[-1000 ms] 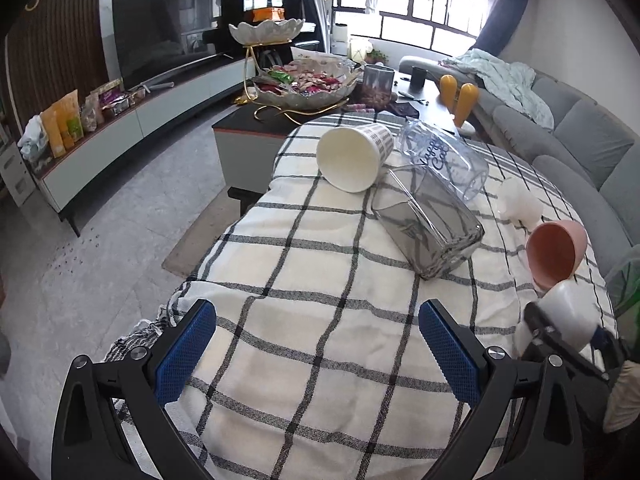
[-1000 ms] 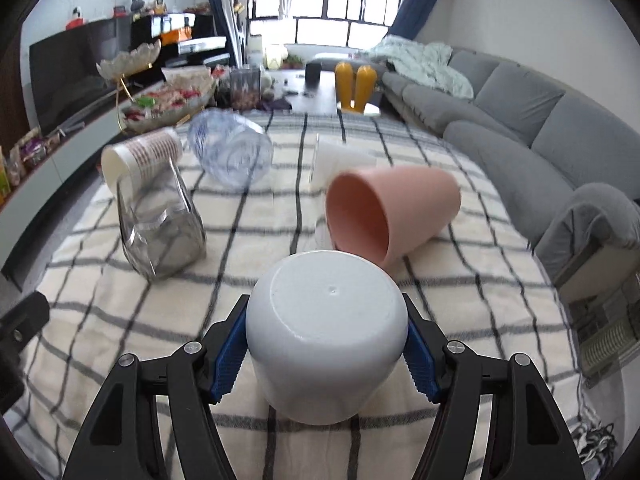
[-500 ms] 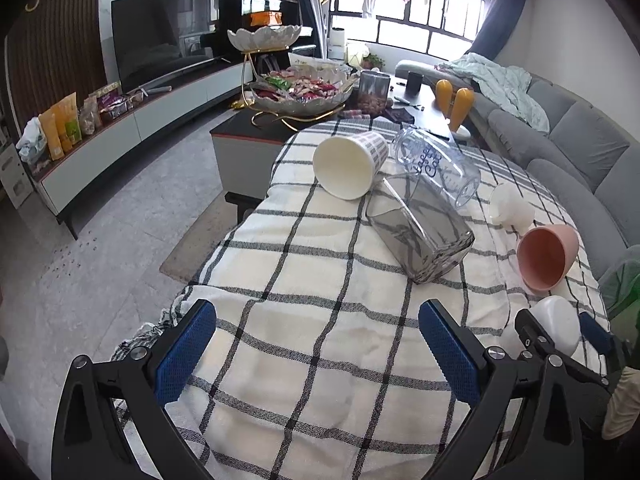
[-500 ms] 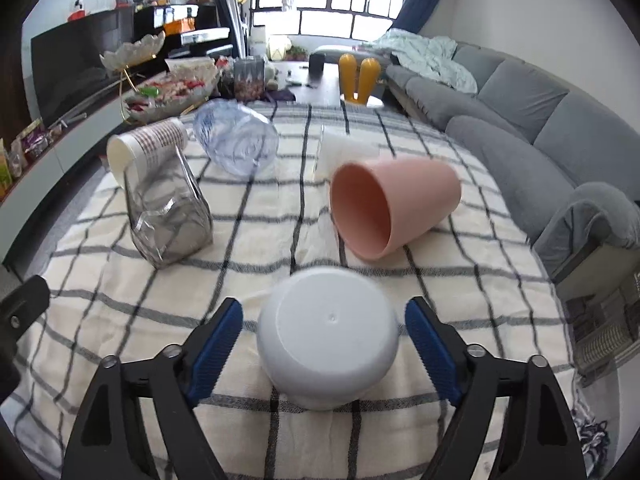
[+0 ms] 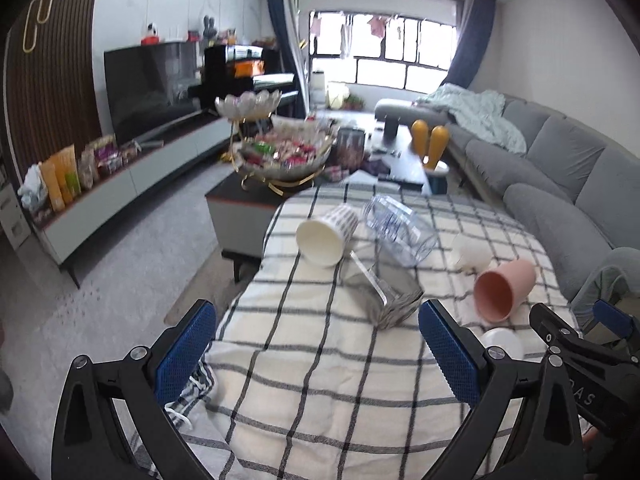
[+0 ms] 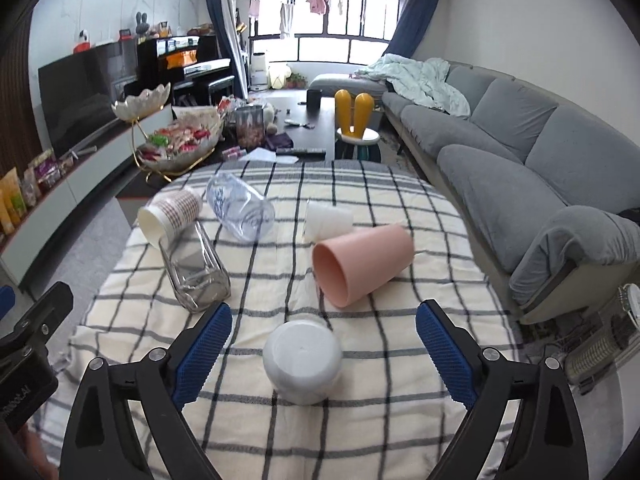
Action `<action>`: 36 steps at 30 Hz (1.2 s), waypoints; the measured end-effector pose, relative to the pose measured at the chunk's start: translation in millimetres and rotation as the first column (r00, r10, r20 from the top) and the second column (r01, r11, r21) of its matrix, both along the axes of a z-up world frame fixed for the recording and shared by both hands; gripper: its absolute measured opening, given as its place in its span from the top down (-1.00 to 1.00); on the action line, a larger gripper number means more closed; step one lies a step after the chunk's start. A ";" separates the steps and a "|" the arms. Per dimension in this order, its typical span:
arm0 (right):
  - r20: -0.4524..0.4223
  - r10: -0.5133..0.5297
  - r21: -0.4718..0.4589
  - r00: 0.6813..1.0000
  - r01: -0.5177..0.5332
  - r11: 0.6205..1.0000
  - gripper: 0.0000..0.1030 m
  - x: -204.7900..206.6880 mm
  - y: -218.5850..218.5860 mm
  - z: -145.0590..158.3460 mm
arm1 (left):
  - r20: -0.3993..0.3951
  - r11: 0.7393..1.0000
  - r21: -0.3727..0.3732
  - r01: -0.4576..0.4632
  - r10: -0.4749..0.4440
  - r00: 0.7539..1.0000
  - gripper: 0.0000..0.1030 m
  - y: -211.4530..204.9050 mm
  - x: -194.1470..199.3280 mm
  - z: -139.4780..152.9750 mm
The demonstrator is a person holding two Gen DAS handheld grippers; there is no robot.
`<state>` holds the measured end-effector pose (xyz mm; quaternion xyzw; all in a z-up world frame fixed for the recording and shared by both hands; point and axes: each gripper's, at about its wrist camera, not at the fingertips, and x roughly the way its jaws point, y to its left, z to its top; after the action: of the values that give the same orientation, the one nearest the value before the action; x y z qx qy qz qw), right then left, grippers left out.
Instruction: Flip cup upside down
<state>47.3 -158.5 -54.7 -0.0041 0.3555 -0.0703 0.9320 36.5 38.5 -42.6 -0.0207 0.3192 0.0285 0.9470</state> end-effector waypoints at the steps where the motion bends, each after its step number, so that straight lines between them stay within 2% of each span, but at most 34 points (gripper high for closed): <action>1: 0.006 -0.001 0.001 1.000 0.001 1.000 -0.82 -2.5 -0.9 4.0 | 0.006 1.000 -0.001 0.005 -0.005 1.000 -1.00 -1.3 -1.2 4.0; 12: 0.104 -0.018 0.006 0.994 0.018 1.000 -0.94 -37.0 -13.8 40.8 | 0.055 0.998 0.008 0.056 -0.057 0.997 -1.00 -16.4 -19.7 33.1; 36: 0.175 -0.047 0.059 0.983 0.037 0.998 -0.97 -56.8 -33.3 49.7 | 0.070 0.997 0.028 0.066 -0.068 0.995 -1.00 -33.5 -27.2 36.1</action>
<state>-9.5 -191.8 -5.0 0.0356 0.2736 -0.0803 0.9578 9.3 4.9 -6.5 0.0010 0.2857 0.0000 0.9583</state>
